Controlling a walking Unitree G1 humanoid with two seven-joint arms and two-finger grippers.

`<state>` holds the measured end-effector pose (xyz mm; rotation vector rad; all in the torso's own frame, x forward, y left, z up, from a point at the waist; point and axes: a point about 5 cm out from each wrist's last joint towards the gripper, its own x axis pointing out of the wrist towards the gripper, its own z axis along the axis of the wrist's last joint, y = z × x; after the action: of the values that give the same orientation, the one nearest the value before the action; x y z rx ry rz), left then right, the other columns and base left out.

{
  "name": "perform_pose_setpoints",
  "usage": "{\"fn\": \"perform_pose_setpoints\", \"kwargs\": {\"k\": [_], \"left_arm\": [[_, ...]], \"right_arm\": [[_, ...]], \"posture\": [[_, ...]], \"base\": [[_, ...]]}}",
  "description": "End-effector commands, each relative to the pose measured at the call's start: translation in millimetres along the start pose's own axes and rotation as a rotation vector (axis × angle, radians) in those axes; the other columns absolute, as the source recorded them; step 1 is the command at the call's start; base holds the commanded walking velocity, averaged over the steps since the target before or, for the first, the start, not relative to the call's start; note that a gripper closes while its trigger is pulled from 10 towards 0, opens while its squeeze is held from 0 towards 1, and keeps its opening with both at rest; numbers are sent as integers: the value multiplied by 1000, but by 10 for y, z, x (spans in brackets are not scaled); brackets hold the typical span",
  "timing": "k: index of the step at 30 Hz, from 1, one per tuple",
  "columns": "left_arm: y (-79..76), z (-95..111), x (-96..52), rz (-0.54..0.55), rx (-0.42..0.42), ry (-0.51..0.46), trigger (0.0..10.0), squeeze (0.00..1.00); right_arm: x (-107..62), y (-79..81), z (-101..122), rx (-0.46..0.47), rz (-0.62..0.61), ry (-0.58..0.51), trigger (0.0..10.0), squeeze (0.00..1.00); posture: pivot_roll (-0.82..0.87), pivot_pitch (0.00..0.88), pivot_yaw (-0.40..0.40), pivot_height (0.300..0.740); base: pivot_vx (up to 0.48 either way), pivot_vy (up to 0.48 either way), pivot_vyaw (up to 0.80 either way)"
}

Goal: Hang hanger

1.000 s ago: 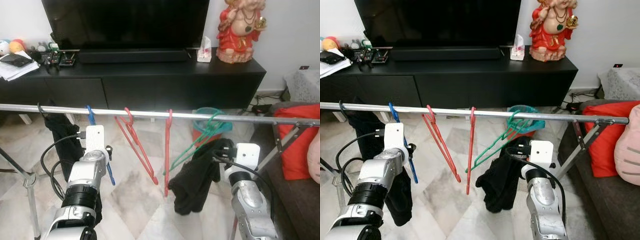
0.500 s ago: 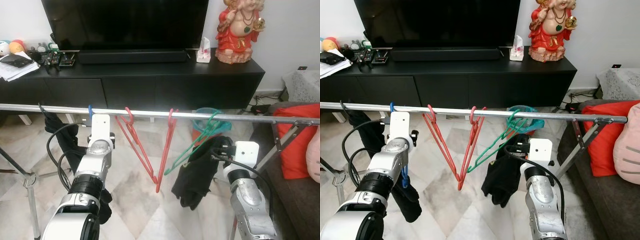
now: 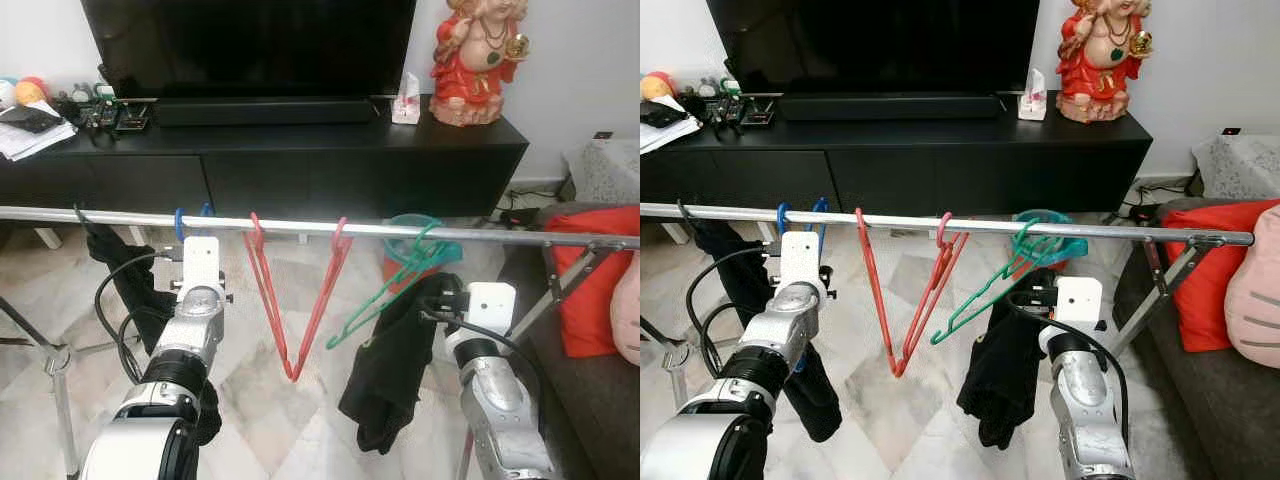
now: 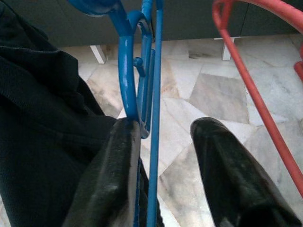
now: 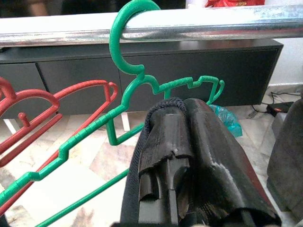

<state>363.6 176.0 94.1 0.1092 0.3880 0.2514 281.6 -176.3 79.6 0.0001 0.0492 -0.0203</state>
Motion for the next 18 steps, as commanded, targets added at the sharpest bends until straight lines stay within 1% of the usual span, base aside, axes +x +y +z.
{"fn": "perform_pose_setpoints", "kwargs": {"k": [1,4,5,10,11,12,13,14,18], "left_arm": [[39,-18,16,9,-12,8,0,0],[53,-13,20,13,-19,3,0,0],[81,31,23,19,-46,-21,0,0],[80,83,34,17,-58,-55,0,0],[86,91,37,20,-58,-58,2980,0],[89,93,38,22,-56,-58,2980,0],[94,95,39,26,-54,-59,8235,0],[101,93,40,35,-50,-57,10000,0],[81,78,38,31,-58,-48,10000,0]], "right_arm": [[15,-9,111,-5,2,-42,10000,0],[14,-8,112,-5,3,-42,10000,0],[16,-5,115,-7,7,-41,10000,0],[27,0,120,-7,13,-40,10000,0],[33,7,124,-6,16,-40,10000,0],[34,8,125,-6,16,-40,10000,0],[36,9,126,-5,16,-40,10000,0],[38,13,125,-6,18,-40,10000,0],[43,27,123,-5,25,-38,10000,0]], "posture": [[-87,0,-29,740],[-89,0,-33,740],[-88,0,-35,740],[-83,0,-47,740],[-80,0,-50,740],[-80,0,-50,740],[-79,0,-51,740],[-79,0,-51,740],[-77,0,-53,740]], "base": [[0,0,0],[0,0,0],[0,0,0],[0,0,0],[0,0,0],[0,0,0],[0,0,0],[0,0,0],[0,0,0]]}}
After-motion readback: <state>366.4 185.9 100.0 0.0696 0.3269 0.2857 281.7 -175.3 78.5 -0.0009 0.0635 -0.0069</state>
